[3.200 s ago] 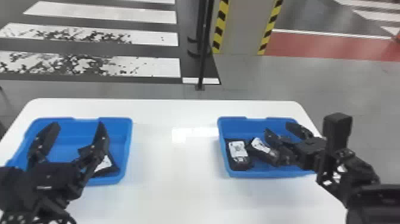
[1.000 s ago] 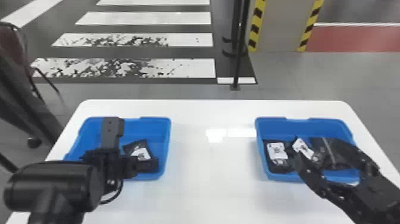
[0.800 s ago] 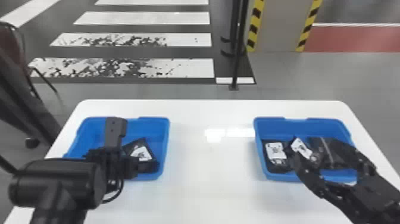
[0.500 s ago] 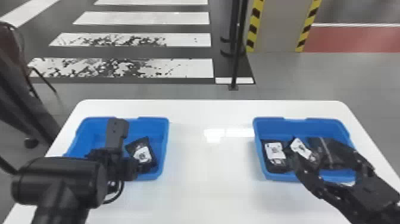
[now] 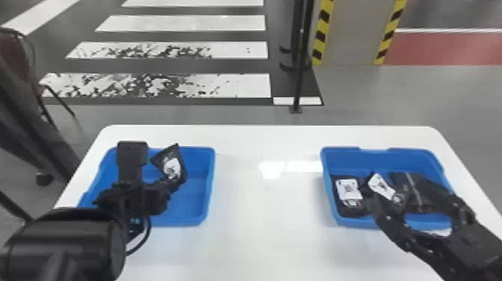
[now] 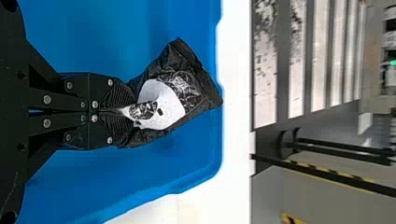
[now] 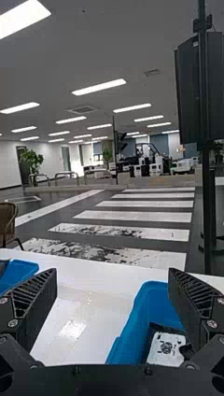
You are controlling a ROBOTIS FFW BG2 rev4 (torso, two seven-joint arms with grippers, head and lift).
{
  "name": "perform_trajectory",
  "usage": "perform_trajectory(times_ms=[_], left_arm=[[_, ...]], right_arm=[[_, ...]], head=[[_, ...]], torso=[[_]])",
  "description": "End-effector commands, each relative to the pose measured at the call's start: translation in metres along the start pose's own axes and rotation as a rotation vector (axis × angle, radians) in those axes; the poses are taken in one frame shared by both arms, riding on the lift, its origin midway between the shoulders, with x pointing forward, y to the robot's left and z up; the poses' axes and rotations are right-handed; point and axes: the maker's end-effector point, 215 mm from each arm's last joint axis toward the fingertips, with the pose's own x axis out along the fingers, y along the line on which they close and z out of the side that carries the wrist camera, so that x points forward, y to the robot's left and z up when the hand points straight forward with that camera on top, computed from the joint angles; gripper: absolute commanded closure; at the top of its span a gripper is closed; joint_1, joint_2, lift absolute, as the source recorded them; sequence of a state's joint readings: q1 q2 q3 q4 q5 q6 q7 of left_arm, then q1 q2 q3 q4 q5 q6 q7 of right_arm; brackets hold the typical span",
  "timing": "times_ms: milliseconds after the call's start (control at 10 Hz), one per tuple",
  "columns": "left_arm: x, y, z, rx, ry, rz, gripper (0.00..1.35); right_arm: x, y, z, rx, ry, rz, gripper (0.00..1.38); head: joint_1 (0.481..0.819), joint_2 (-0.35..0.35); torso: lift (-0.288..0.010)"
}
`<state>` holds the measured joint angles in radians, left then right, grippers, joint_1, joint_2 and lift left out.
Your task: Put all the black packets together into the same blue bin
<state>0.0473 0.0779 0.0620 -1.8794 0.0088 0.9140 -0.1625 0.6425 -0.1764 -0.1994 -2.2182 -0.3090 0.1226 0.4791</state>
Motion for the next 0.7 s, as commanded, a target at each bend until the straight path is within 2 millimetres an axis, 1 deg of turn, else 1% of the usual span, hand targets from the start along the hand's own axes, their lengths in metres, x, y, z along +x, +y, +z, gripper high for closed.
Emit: perform_trajectory(times_ms=[0, 100, 200, 300, 400, 500, 600], left_arm=[[-0.027, 0.013, 0.043, 0.004, -0.166, 0.036, 1.21], [-0.053, 0.021, 0.073, 0.005, -0.307, 0.053, 1.21], [-0.079, 0.025, 0.090, 0.000, -0.459, 0.061, 1.21], [-0.103, 0.034, 0.092, -0.001, -0.562, 0.085, 1.21], [-0.120, 0.033, 0.087, 0.039, -0.618, 0.100, 1.21], [-0.131, 0.020, 0.084, 0.057, -0.675, 0.083, 1.21], [-0.137, 0.003, 0.081, 0.079, -0.729, 0.061, 1.21]], right_arm=[[0.000, 0.000, 0.001, -0.003, -0.003, 0.001, 0.14], [0.001, 0.000, 0.004, -0.007, -0.006, 0.002, 0.14], [0.005, 0.000, 0.013, -0.022, -0.023, 0.004, 0.14], [0.011, 0.002, 0.034, -0.080, -0.046, 0.009, 0.14], [0.020, 0.005, 0.045, -0.089, -0.053, 0.025, 0.14], [0.031, 0.012, 0.055, -0.084, -0.070, 0.050, 0.14], [0.046, 0.018, 0.070, -0.065, -0.095, 0.076, 0.14]], head=[[0.695, 0.037], [0.695, 0.049], [0.695, 0.061], [0.695, 0.067], [0.695, 0.079], [0.695, 0.093], [0.695, 0.102]], torso=[[-0.110], [-0.110], [-0.110], [-0.110], [-0.110], [-0.110], [-0.110]])
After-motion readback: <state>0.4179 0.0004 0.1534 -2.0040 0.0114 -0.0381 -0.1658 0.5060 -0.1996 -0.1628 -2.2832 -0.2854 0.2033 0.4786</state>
